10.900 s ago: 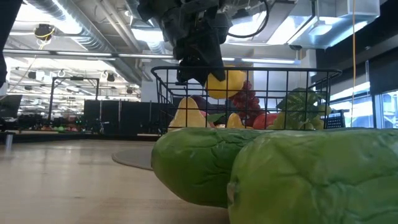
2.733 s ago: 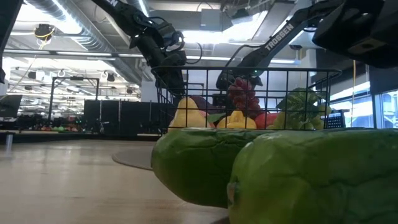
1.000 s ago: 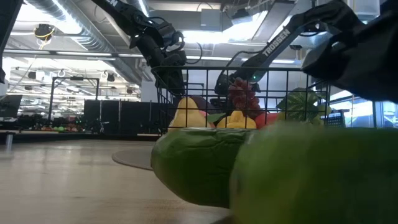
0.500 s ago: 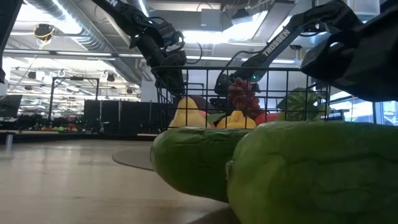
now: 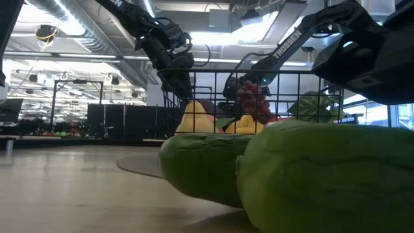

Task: Build produce basket
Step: Put the red pepper into the black wire basket

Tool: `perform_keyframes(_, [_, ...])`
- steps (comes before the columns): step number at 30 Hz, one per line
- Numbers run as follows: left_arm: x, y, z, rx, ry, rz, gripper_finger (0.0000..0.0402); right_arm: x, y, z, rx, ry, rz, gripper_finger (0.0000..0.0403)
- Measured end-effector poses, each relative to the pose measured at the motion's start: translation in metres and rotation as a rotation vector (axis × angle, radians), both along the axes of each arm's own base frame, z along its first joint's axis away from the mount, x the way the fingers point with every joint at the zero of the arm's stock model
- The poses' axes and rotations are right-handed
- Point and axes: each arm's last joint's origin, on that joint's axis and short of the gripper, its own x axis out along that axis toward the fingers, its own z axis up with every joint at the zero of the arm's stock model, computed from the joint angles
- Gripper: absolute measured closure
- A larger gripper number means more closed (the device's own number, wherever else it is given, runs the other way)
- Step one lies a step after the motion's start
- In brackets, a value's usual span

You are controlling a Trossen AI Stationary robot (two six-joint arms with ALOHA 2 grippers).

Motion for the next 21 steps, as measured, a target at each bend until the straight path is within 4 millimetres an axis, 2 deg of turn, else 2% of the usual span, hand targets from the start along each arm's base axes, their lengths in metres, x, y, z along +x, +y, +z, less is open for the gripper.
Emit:
perform_keyframes(4, [0.0,0.0,0.0,0.0,0.0,0.0,0.0168,0.0,0.0,0.0,0.003,0.003,0.0,0.0395])
perform_keyframes(8, [0.0,0.0,0.0,0.0,0.0,0.0,0.0168,-0.001,0.001,0.0,0.008,0.009,0.0,0.0386])
perform_keyframes(14, [0.0,0.0,0.0,0.0,0.0,0.0,0.0168,-0.001,0.002,0.001,0.014,0.014,0.001,0.0397])
perform_keyframes(21, [0.0,0.0,0.0,0.001,0.0,-0.001,0.0168,0.003,0.001,0.022,0.07,0.019,-0.006,0.0401])
